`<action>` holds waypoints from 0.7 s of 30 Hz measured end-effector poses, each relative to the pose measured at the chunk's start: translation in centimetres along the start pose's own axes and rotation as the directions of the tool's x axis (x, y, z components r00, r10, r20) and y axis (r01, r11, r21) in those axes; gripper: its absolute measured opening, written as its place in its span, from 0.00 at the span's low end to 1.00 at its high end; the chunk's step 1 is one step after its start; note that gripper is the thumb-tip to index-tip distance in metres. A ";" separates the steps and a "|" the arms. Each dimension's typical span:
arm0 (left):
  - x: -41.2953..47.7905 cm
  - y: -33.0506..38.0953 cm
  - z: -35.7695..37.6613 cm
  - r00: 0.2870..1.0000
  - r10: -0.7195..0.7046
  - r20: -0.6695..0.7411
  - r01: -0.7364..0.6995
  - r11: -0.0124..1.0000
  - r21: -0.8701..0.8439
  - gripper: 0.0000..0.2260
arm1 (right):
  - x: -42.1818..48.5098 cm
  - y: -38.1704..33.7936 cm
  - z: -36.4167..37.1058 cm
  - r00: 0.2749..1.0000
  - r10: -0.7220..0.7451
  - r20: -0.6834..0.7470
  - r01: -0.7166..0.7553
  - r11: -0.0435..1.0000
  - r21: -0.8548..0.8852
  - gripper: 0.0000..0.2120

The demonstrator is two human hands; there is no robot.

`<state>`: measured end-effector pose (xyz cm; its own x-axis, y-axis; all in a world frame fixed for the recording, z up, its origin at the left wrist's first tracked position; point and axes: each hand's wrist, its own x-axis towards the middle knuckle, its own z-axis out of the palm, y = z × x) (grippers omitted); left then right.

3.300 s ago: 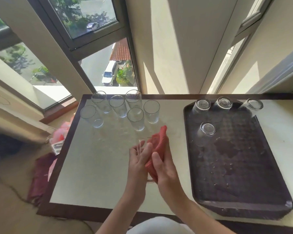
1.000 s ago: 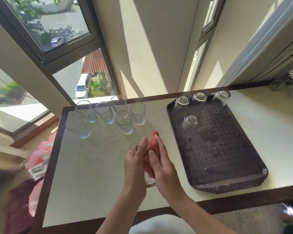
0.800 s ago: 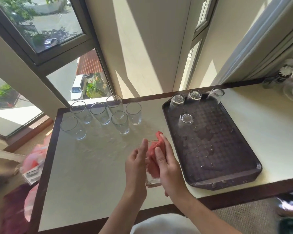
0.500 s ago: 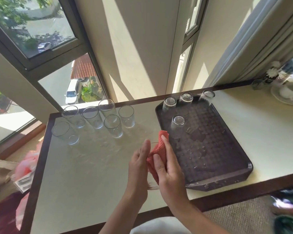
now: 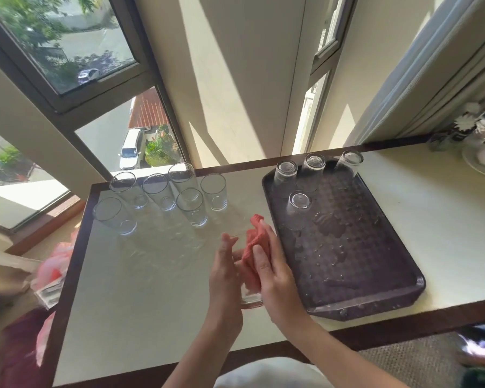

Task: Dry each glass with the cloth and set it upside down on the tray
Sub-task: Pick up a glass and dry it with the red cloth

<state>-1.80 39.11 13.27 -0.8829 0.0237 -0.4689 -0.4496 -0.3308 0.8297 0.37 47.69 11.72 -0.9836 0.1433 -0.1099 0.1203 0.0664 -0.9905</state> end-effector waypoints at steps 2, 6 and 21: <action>-0.1 -0.2 0.1 0.999 0.024 0.035 -0.025 0.999 0.043 0.26 | 1.6 0.2 0.0 0.995 0.102 0.010 -0.102 0.991 0.081 0.23; 0.9 -0.1 -0.5 0.995 0.075 0.068 -0.082 0.989 0.120 0.24 | 0.7 0.4 0.7 0.995 0.095 0.035 -0.097 0.995 0.035 0.29; 1.8 0.6 -0.2 0.985 0.168 -0.049 -0.168 0.986 0.001 0.37 | 4.5 -0.8 -0.3 0.787 0.539 0.300 -0.594 0.534 0.602 0.31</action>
<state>-3.66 38.81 12.88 -0.9381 -0.0790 -0.3372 -0.2947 -0.3290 0.8972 -4.09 48.58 12.03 -0.7500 -0.1474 -0.6448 0.5677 -0.6438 -0.5131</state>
